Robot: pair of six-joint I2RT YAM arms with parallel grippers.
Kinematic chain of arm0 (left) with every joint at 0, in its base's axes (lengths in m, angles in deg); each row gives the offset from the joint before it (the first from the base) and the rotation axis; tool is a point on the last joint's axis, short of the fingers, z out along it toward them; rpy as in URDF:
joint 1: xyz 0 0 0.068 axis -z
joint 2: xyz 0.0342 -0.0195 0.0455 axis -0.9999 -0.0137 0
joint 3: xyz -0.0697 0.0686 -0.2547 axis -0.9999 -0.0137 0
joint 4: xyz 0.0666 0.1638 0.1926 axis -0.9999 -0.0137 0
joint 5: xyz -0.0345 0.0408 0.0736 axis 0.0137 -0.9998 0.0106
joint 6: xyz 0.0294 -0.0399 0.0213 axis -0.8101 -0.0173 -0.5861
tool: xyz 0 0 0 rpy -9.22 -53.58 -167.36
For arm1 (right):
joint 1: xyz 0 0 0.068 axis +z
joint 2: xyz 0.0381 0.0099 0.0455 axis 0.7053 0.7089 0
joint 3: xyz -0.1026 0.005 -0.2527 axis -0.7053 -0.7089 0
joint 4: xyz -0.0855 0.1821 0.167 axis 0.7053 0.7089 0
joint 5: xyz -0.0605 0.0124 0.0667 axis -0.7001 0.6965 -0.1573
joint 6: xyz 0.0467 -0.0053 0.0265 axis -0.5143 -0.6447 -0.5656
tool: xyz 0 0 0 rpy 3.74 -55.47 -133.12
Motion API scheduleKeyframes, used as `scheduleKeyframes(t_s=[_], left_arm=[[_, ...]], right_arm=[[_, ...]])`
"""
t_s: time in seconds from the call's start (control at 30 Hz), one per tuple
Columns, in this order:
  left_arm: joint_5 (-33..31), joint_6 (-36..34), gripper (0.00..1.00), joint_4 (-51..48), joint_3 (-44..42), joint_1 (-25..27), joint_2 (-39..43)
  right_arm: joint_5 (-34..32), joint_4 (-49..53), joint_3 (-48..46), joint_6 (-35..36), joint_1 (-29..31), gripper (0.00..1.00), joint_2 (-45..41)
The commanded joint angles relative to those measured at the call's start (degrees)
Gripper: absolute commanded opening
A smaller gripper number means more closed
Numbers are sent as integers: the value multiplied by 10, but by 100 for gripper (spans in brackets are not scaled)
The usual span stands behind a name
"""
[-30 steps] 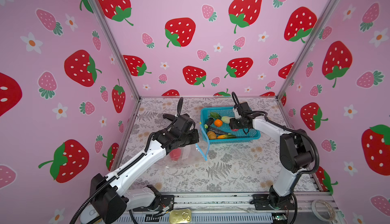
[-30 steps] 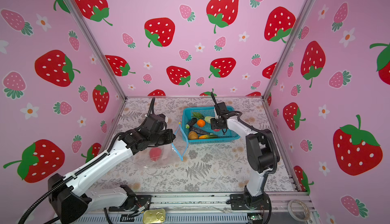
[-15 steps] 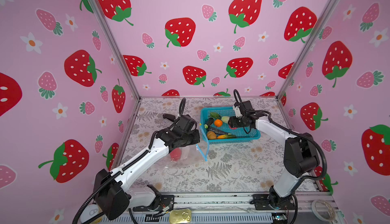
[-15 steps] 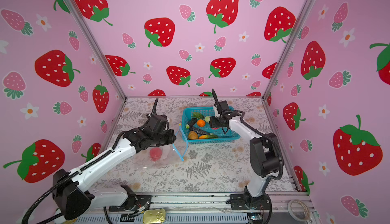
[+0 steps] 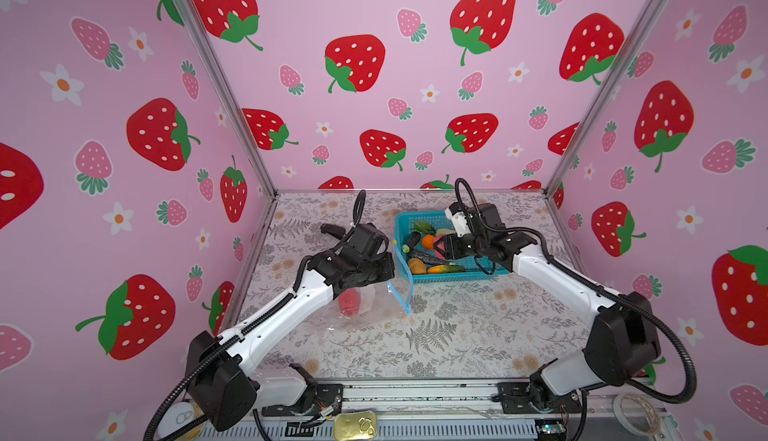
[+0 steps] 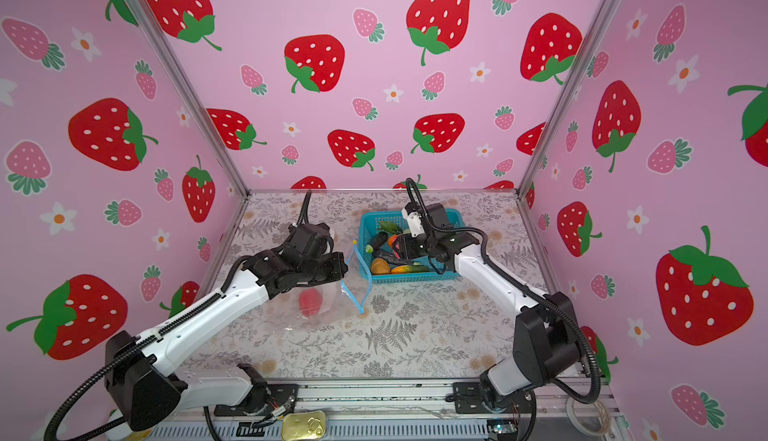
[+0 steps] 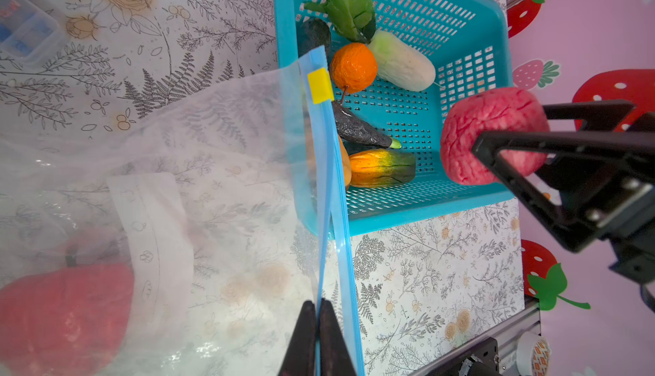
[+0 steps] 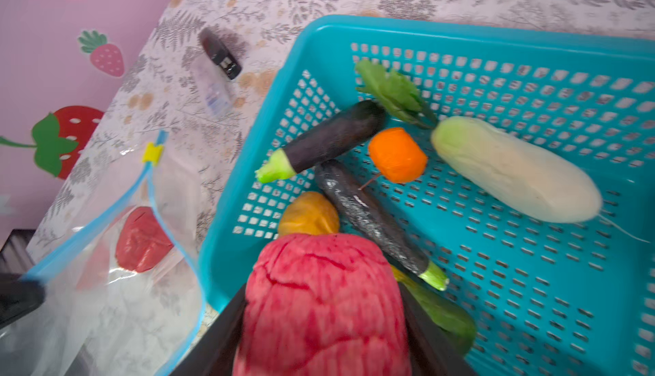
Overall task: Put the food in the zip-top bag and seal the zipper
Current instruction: 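Lift the pink cabbage and carry it toward the bag mouth, then lower the pink cabbage into the bag opening with the right gripper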
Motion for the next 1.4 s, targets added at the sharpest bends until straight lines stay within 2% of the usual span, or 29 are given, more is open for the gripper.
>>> scheduleKeyframes(t_s=[0.0,0.3,0.7,1.37], left_arm=[[2,3,9,-1,25,-2,-1],[-6,1,9,-7,26,-2,9],[-7,0,8,-5,27,-2,17],[-4,1,8,-2,31,-2,21]], right_arm=[[18,-24,-12,-9,30,56,-19],[27,-56,-13,-25,99,56,-2],[33,-92,-24,-45,145,56,23],[36,-100,-11,-38,161,56,82]])
